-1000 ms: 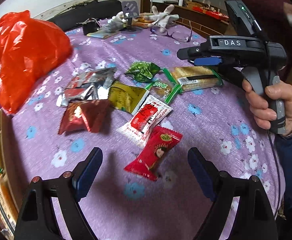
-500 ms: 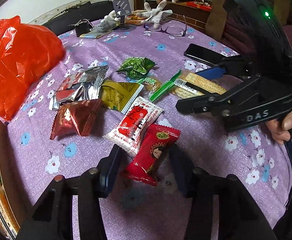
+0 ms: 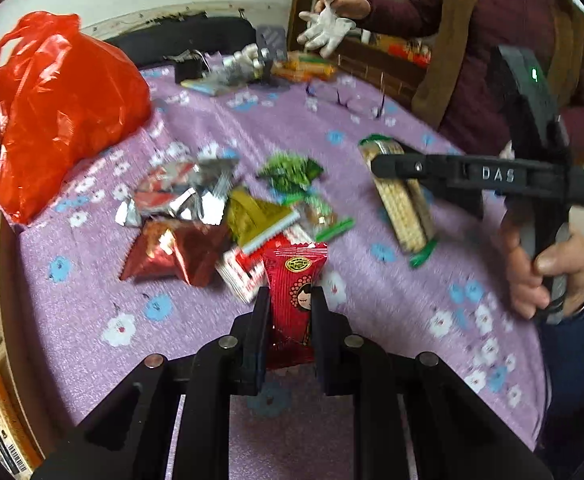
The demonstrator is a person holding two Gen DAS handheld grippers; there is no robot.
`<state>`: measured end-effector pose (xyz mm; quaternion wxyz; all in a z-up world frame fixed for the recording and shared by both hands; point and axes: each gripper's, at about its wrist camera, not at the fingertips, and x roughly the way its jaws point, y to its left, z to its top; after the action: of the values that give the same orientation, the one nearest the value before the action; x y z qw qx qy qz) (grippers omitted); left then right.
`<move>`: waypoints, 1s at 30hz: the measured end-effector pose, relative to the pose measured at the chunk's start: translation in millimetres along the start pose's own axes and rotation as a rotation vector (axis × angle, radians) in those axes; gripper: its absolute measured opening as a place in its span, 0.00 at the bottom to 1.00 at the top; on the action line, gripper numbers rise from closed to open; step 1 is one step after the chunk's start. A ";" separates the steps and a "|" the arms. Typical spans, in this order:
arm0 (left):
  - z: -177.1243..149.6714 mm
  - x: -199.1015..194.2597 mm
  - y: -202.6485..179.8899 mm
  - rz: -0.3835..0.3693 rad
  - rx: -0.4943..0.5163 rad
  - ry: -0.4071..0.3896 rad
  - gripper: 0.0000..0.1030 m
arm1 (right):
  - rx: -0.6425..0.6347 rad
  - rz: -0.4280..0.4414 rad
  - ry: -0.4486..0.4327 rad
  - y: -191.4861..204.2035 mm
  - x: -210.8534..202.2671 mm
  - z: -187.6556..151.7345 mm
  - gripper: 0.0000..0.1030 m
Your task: Organize snacks
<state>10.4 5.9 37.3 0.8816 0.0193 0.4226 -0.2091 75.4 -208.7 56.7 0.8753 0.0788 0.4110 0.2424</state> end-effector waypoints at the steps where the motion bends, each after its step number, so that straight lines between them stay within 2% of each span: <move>1: 0.7 -3.0 2.5 -0.004 -0.014 -0.013 0.17 | 0.005 0.005 -0.011 0.9 -1.1 0.5 0.48; 5: 2.7 -8.8 9.4 0.000 -0.048 -0.046 0.17 | -0.011 -0.001 -0.024 6.6 -0.2 0.6 0.48; 11: 7.6 -10.3 18.3 0.075 -0.086 -0.079 0.17 | -0.023 0.006 -0.049 10.2 0.0 -0.4 0.48; 14: 9.4 -14.4 22.5 0.162 -0.099 -0.122 0.17 | -0.016 0.015 -0.071 8.9 -2.7 0.7 0.48; 18: 10.9 -23.6 30.3 0.227 -0.131 -0.180 0.18 | -0.014 0.021 -0.094 9.7 -5.0 1.9 0.48; 24: 10.1 -31.7 43.7 0.232 -0.188 -0.200 0.18 | 0.031 0.040 -0.104 18.7 -10.1 8.1 0.48; 30: 6.7 -37.3 44.2 0.215 -0.198 -0.200 0.18 | -0.030 0.030 -0.056 70.6 -5.6 16.7 0.48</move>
<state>11.6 57.9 63.3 0.9341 -0.0434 0.3470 -0.0717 59.6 -149.0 95.2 0.8838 0.0787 0.3815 0.2593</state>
